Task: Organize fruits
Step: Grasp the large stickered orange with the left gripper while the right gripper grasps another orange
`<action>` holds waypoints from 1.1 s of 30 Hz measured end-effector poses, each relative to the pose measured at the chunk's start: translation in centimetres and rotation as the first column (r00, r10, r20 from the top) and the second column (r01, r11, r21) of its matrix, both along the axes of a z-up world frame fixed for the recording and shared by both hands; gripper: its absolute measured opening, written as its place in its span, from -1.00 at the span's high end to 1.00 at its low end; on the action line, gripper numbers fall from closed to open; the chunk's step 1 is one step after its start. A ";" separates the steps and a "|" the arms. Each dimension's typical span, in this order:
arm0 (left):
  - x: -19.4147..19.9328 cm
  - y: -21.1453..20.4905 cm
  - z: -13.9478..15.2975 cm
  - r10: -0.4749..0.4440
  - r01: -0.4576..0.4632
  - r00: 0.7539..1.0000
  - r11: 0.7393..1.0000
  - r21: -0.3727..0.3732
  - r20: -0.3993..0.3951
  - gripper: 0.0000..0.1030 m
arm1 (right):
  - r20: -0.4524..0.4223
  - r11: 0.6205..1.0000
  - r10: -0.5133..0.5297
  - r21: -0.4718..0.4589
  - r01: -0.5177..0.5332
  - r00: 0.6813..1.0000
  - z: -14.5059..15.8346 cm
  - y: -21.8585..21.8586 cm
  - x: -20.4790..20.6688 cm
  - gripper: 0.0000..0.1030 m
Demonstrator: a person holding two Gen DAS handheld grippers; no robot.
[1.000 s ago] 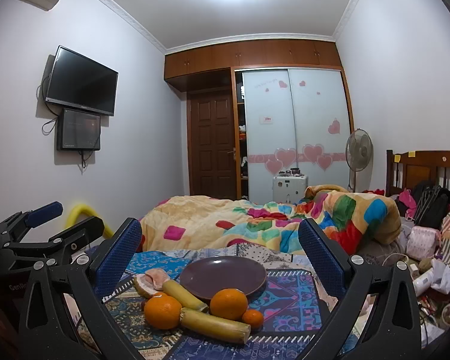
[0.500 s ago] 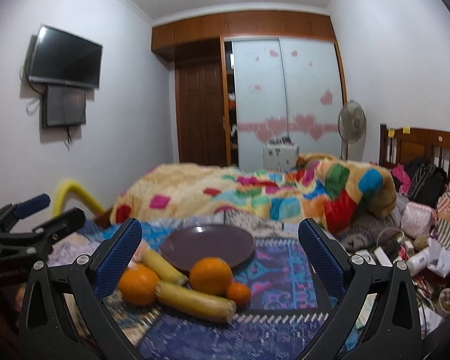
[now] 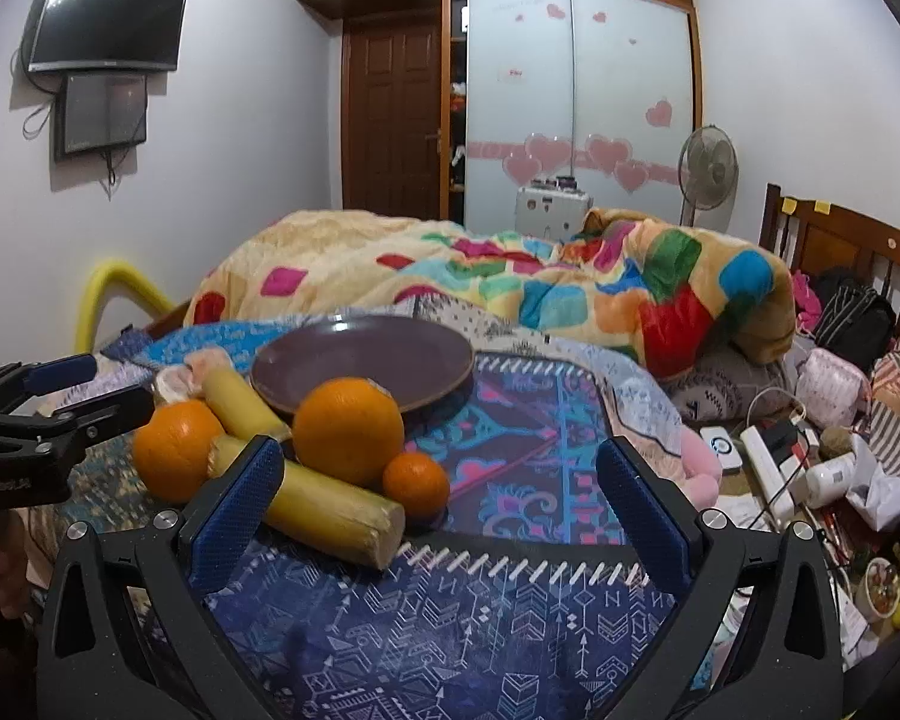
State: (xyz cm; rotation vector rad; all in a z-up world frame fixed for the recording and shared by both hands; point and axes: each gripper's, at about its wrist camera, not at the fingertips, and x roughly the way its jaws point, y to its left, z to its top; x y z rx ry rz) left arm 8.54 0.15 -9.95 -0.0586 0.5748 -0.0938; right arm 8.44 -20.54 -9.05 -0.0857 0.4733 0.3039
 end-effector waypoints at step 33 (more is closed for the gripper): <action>2.4 1.7 -0.4 -0.023 0.019 0.998 0.997 -0.076 -0.052 -0.32 | -0.131 0.984 0.177 -0.006 -0.180 0.975 -0.7 4.0 5.0 -0.69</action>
